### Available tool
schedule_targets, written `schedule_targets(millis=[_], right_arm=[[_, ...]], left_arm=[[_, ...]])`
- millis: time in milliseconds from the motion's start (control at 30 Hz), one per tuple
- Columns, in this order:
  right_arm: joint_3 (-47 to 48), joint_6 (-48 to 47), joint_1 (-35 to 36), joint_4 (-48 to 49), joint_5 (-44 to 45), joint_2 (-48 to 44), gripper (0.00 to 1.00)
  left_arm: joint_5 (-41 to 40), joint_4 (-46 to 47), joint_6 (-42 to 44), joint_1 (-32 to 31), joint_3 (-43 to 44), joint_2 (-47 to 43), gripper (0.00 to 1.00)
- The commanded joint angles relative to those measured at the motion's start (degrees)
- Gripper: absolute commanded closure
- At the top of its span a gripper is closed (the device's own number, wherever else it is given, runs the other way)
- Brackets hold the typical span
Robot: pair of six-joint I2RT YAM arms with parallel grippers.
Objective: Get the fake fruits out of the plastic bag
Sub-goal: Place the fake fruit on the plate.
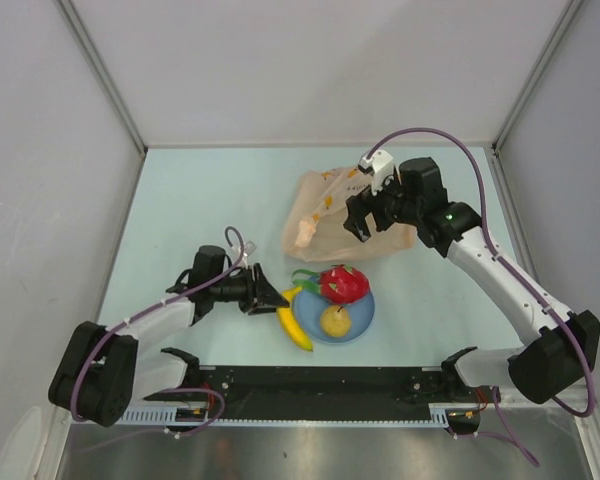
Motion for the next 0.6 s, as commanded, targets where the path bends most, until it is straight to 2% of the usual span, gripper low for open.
schedule_targets(millis=[0,67,267,567], right_arm=[[-0.23,1.82,-1.57,2.97,0.12,-1.48,0.0],[-0.23,2.08,-2.1,2.97,0.21,-1.22,0.0],[-0.23,2.79,-2.37,2.79,0.21,-2.01,0.0],[-0.32,1.82,-2.63,1.12,0.47,-3.59,0.0]], left_arm=[[-0.11,8.23,-6.15,-1.28,1.31,2.22,1.0],[1.04,12.03,-8.89,-2.07,1.57,4.42,1.0],[-0.89,11.87,-9.94,-7.86,3.15,6.7,1.0],[-3.96,14.51,-14.34,-10.33,6.4,14.36,1.0]])
